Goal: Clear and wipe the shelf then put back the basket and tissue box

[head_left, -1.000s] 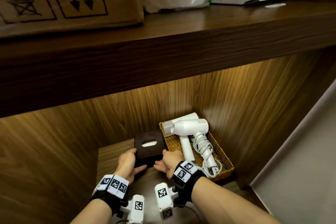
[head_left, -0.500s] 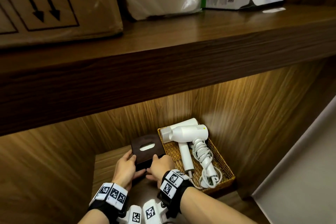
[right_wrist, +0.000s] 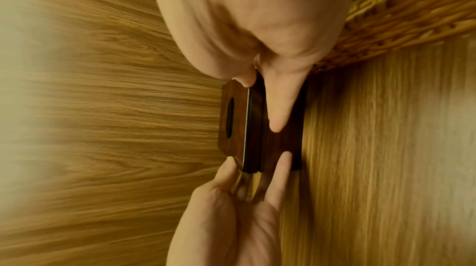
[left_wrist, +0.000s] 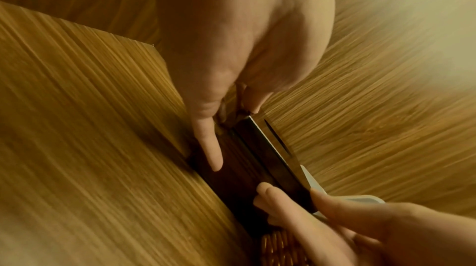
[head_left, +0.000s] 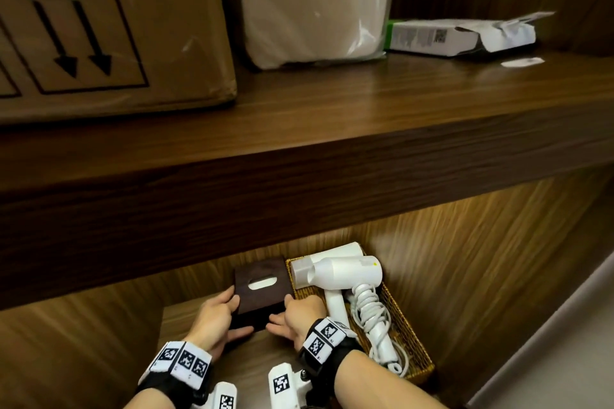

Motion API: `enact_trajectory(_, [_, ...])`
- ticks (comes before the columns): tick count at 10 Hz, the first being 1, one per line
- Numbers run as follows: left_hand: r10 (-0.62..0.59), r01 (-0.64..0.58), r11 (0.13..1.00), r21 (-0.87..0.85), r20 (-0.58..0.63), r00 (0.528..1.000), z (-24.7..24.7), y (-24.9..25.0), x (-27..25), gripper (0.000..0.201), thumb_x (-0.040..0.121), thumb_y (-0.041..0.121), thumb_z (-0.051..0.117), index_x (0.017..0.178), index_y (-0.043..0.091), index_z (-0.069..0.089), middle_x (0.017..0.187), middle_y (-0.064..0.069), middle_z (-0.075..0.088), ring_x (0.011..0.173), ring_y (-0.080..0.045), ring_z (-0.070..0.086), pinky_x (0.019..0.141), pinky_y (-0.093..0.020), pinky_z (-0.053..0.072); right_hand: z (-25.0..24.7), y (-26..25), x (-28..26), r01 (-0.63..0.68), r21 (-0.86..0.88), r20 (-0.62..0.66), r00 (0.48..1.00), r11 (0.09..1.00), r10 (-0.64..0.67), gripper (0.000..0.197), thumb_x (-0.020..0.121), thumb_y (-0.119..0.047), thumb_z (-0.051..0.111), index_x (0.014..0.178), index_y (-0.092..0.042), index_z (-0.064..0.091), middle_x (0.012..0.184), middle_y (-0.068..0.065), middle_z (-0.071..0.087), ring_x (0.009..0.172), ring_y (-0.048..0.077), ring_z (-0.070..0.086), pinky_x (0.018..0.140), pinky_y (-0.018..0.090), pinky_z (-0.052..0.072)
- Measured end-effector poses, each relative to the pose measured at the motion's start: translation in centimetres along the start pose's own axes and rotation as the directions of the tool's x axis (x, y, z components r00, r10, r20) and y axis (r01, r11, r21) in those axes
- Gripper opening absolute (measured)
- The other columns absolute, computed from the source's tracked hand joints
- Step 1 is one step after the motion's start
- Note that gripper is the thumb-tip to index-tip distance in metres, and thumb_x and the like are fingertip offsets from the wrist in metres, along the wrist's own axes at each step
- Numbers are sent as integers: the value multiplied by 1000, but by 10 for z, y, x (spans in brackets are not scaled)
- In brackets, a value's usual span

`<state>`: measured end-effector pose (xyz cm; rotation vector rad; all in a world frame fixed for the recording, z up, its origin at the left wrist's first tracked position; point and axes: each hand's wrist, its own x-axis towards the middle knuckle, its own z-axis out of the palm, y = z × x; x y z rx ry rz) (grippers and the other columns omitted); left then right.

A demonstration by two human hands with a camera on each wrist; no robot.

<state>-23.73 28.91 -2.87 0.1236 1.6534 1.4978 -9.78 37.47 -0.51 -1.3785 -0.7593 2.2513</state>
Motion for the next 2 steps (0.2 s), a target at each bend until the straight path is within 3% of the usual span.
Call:
enact_trajectory(1, [10, -10, 1000, -6, -9, 1000, 0, 1, -7, 40, 107, 12, 49, 147, 20, 54, 136, -8, 64, 124, -27, 60, 89, -56, 59, -9, -4, -3, -44, -26, 30, 999, 999, 45, 28, 112, -2, 41, 135, 12, 48, 131, 26, 62, 122, 48, 69, 86, 49, 67])
enact_trajectory(2, [25, -26, 1000, -5, -50, 998, -3, 1, -14, 34, 106, 14, 53, 139, 17, 59, 139, -9, 63, 131, -28, 56, 85, -50, 58, -22, -8, -12, -29, -76, 59, 998, 997, 34, 24, 109, -8, 55, 123, 12, 59, 115, 25, 70, 102, 33, 78, 66, 37, 70])
